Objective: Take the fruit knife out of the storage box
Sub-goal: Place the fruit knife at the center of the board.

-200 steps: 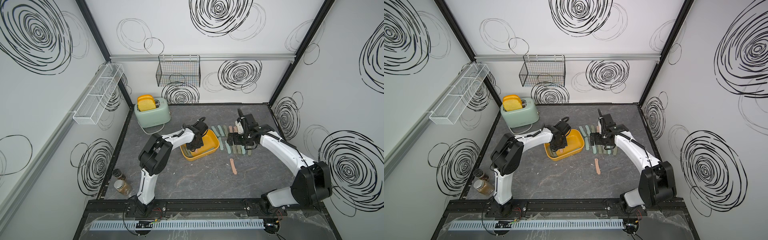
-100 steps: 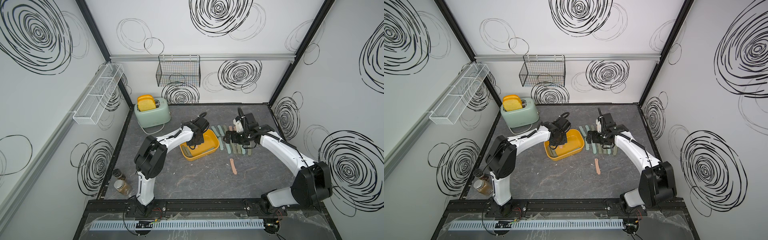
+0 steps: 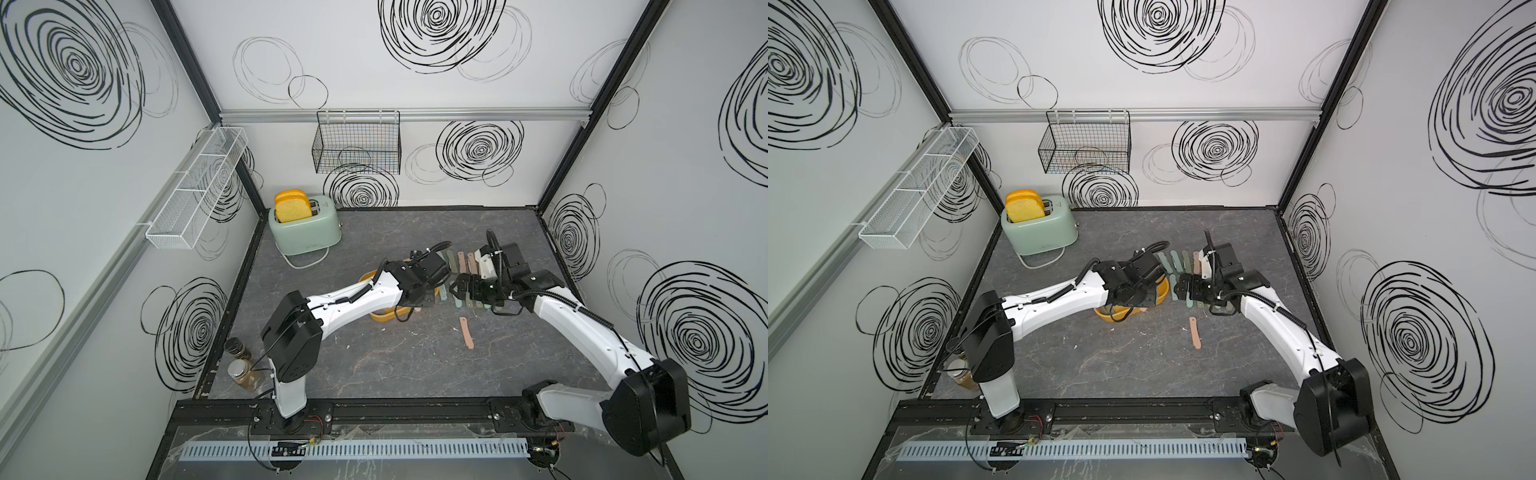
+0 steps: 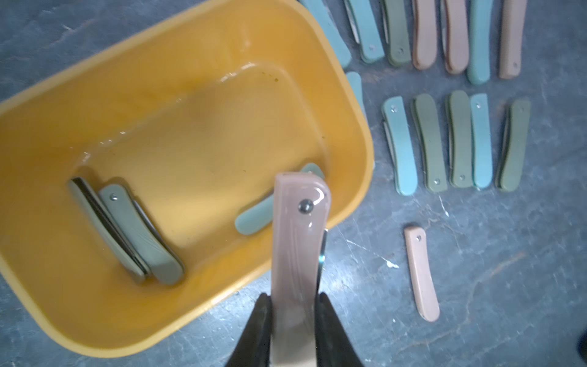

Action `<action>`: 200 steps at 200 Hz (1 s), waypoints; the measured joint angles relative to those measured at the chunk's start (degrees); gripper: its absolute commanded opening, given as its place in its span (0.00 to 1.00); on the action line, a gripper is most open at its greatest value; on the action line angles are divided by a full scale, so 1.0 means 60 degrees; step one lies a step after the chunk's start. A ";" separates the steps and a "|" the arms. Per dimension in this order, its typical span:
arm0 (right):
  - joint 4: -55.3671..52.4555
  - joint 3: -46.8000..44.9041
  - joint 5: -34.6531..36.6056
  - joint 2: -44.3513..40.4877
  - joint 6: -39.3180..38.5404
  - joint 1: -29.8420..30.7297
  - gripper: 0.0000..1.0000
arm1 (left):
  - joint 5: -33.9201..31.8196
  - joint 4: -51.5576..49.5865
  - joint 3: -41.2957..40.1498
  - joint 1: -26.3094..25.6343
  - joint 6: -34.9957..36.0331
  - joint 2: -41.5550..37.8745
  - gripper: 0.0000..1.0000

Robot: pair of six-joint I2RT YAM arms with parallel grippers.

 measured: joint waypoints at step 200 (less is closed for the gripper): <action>-0.2353 -0.2688 -0.0262 -0.5370 0.2047 0.0000 0.99 | 0.0729 0.1614 -0.0987 -0.1596 -0.0390 0.1712 0.39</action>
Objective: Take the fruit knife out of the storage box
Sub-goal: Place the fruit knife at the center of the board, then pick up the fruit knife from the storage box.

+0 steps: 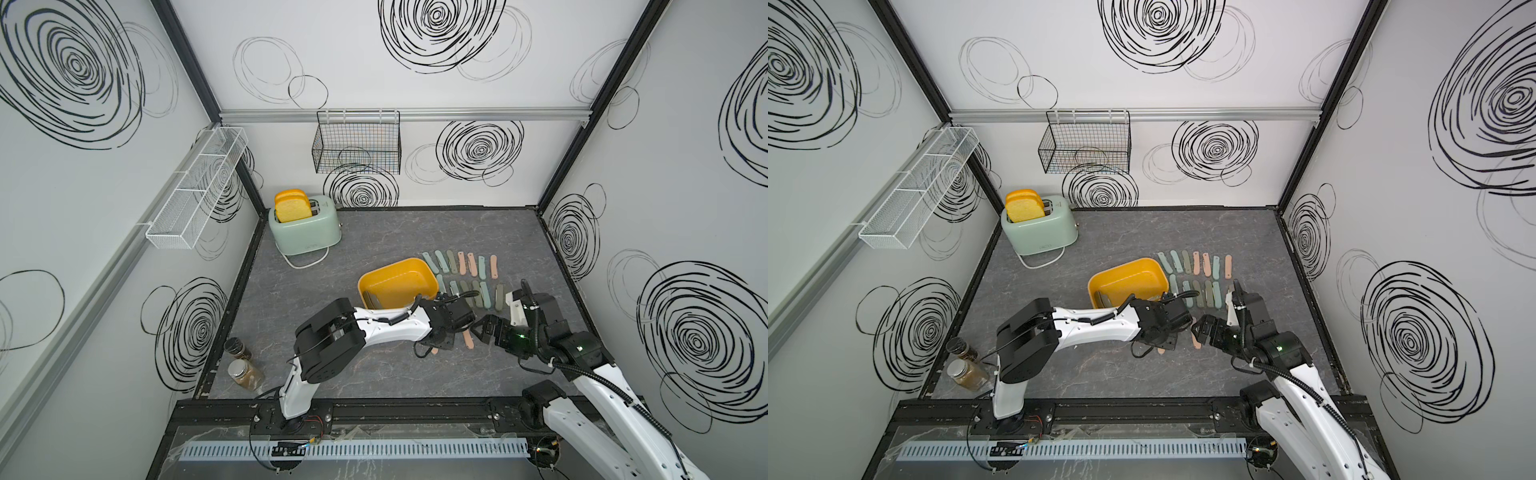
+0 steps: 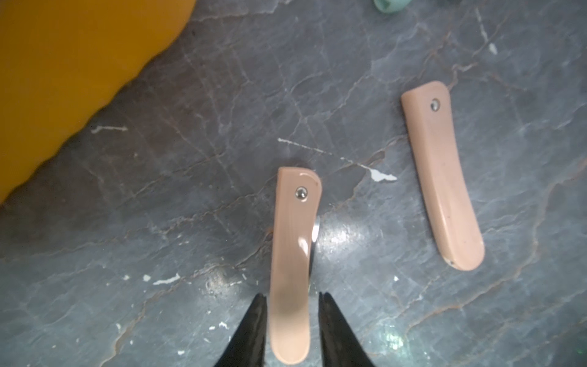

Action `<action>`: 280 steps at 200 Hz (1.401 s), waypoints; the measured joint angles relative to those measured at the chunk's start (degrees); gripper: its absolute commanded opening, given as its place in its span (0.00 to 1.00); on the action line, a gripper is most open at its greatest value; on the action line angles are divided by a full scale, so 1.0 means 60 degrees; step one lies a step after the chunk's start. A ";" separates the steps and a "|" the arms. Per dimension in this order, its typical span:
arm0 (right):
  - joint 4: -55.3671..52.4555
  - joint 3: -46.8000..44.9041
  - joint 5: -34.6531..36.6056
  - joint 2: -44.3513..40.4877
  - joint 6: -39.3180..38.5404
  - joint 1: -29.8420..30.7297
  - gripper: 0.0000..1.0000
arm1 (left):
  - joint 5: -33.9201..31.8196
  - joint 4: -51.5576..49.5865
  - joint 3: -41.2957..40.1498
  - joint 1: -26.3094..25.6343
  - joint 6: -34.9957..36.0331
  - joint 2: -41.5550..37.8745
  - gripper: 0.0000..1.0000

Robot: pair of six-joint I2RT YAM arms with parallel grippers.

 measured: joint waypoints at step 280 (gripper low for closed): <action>0.3333 0.2820 -0.0204 0.5967 -0.0801 0.1796 0.99 | -0.1126 -0.2095 0.0703 0.3661 0.0149 -0.1304 0.68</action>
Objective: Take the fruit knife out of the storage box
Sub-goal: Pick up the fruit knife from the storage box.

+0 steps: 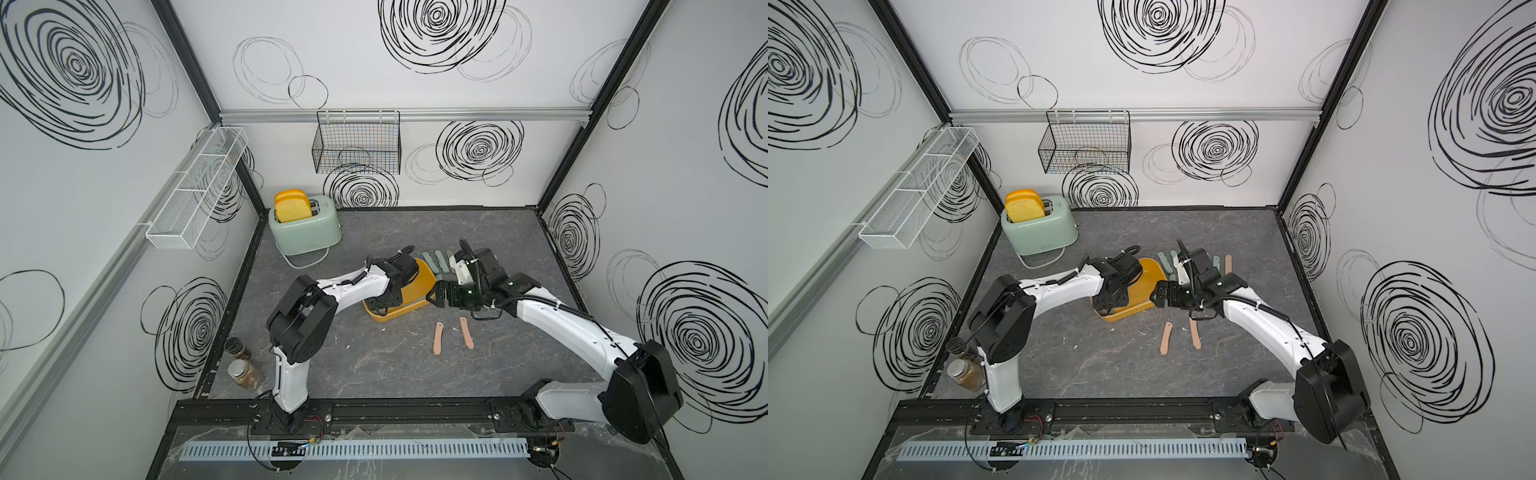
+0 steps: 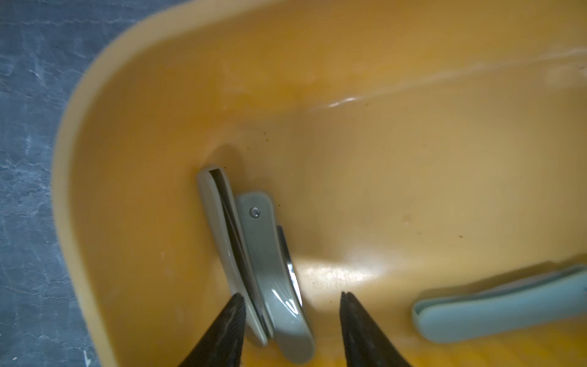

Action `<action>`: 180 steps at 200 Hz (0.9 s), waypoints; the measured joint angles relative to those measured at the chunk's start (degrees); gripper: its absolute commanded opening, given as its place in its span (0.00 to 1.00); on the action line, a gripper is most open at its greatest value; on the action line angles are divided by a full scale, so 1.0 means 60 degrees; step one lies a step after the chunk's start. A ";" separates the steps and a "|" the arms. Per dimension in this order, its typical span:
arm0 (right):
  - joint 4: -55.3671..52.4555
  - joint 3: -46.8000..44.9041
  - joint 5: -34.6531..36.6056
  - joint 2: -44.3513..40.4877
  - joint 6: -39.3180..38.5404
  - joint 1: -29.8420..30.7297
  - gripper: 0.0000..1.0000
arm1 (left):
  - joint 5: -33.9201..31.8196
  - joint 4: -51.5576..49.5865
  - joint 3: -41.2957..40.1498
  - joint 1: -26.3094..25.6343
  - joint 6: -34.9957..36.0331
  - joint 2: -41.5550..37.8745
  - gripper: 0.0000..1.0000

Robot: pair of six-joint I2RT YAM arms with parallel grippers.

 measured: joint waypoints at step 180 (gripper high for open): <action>-0.0073 0.0178 0.0080 0.0397 -0.0739 -0.0127 0.99 | 0.0211 0.1439 -0.1293 0.0459 -0.0211 0.1224 0.48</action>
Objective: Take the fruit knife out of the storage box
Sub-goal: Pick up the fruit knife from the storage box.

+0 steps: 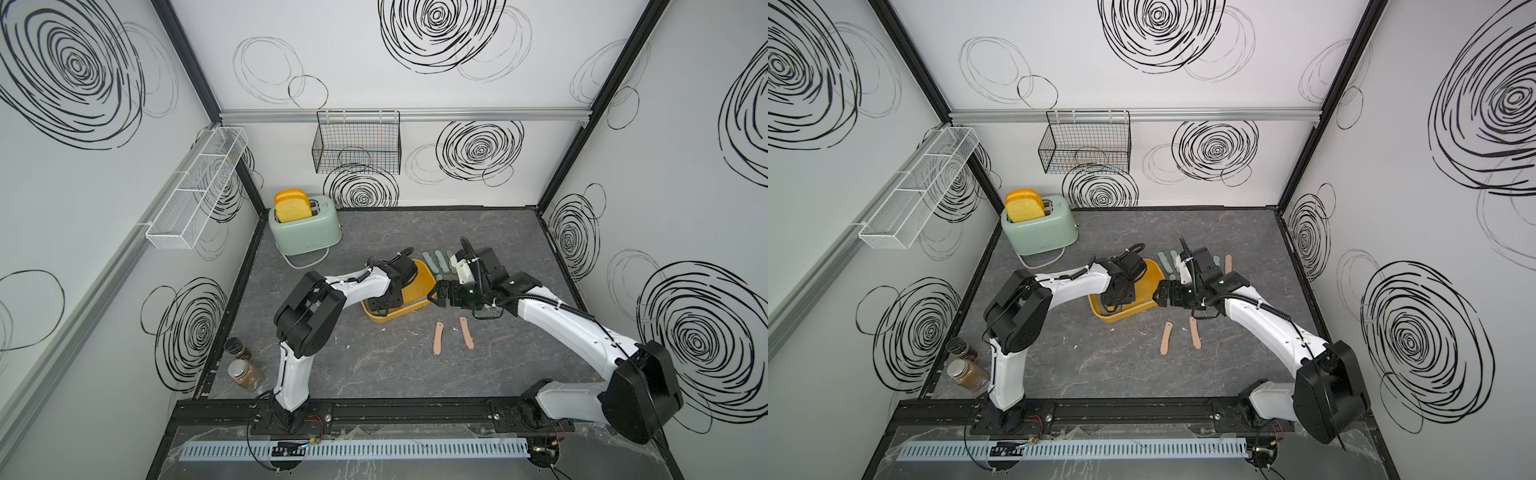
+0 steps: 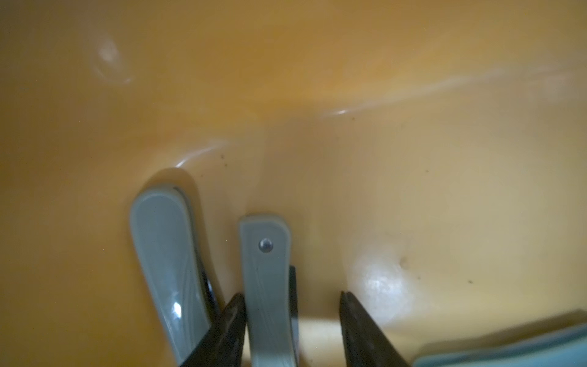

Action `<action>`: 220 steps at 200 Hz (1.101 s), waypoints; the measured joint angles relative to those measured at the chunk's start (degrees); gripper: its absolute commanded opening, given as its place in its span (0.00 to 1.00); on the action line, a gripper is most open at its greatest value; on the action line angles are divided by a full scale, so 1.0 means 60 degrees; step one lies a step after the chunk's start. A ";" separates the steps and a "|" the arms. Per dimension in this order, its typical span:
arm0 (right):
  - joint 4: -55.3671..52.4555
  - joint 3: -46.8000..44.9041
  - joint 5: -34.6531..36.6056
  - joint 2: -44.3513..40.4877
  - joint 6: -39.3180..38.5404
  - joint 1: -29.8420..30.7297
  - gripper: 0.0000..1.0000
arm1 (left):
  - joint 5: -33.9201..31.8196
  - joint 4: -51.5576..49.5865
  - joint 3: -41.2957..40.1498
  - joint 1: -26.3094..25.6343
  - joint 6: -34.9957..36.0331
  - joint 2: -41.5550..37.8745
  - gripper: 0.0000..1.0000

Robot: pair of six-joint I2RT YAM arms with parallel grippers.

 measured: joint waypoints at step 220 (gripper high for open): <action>-0.0066 0.0146 0.0033 0.0000 -0.0011 -0.0168 0.99 | -0.0324 -0.0860 0.2186 0.0160 0.1027 0.0452 0.23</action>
